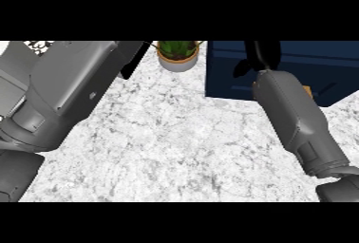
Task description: Pick up the can, place it into the drawer and close the drawer
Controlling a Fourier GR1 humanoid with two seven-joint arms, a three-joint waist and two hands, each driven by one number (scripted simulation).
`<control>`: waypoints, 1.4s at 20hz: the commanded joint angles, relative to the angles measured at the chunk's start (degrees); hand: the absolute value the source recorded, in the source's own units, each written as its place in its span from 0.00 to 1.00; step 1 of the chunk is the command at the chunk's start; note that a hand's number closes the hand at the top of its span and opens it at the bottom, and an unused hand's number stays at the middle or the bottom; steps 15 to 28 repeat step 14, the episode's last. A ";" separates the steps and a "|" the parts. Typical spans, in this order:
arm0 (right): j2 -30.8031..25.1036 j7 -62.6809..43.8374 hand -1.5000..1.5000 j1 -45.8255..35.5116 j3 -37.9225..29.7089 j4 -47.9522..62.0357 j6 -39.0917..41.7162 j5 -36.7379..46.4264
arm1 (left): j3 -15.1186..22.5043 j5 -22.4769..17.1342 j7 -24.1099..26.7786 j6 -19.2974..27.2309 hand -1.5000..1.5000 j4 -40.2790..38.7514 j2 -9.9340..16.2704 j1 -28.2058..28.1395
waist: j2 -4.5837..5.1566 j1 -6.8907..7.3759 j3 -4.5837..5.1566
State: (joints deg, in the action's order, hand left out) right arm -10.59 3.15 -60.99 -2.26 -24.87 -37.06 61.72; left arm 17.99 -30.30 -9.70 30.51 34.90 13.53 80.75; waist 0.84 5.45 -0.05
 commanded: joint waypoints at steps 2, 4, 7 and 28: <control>-1.05 1.66 0.00 -6.79 -2.54 3.98 -1.17 -1.31 | 0.96 0.77 -0.33 -0.20 0.00 4.02 0.52 -3.82 | 0.36 0.91 -0.01; -1.75 2.47 0.00 -7.71 -3.76 4.41 -0.28 -2.57 | 0.92 0.60 -2.71 -0.77 0.00 6.44 2.59 -3.59 | 0.07 1.21 -0.03; -1.01 4.65 0.00 -8.29 -5.71 4.83 0.46 -4.99 | 0.52 0.89 -2.28 -0.81 0.00 8.34 4.49 -5.44 | 0.09 0.74 -0.05; -0.44 11.45 0.00 -8.98 -9.75 4.43 1.03 -9.49 | -0.30 -0.30 -3.93 -2.84 0.00 14.53 8.07 -10.21 | -0.11 1.22 -0.06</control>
